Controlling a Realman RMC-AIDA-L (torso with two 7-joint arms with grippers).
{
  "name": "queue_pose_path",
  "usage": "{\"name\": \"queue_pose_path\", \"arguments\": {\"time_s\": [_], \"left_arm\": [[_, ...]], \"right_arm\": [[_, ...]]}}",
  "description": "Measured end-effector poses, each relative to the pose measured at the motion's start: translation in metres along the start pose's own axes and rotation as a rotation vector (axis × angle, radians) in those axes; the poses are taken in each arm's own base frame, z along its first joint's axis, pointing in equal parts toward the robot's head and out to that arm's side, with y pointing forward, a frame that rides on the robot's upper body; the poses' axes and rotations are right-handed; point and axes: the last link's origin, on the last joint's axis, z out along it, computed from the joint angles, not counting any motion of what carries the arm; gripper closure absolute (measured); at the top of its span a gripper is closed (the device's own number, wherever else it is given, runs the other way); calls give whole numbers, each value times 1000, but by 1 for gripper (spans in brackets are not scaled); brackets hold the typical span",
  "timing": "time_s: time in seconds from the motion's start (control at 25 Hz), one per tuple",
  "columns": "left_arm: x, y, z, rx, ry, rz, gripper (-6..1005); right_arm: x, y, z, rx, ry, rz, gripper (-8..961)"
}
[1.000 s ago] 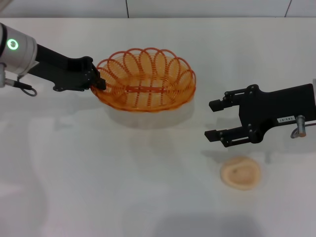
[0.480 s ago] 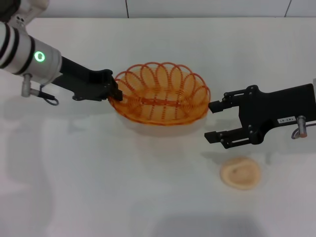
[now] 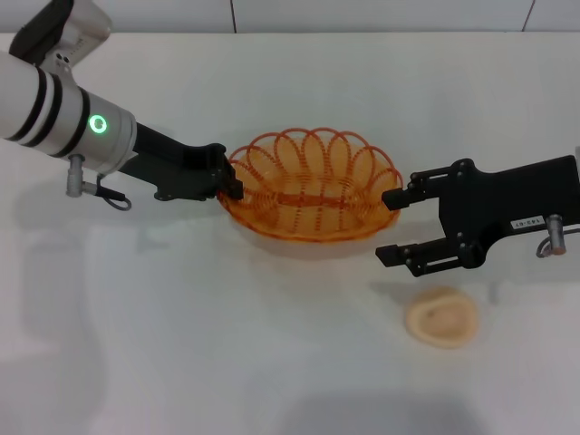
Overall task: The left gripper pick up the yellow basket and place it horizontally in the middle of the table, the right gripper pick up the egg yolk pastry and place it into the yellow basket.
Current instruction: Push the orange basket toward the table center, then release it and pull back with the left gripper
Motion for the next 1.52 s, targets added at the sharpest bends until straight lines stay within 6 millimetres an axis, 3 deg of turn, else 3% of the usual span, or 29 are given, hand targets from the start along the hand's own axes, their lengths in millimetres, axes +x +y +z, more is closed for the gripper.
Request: {"name": "queue_pose_path", "arguments": {"time_s": [1.52], "left_arm": [[-7, 2, 10, -13, -22, 21, 896]], "right_arm": [[2, 3, -1, -8, 2, 1, 259]]}}
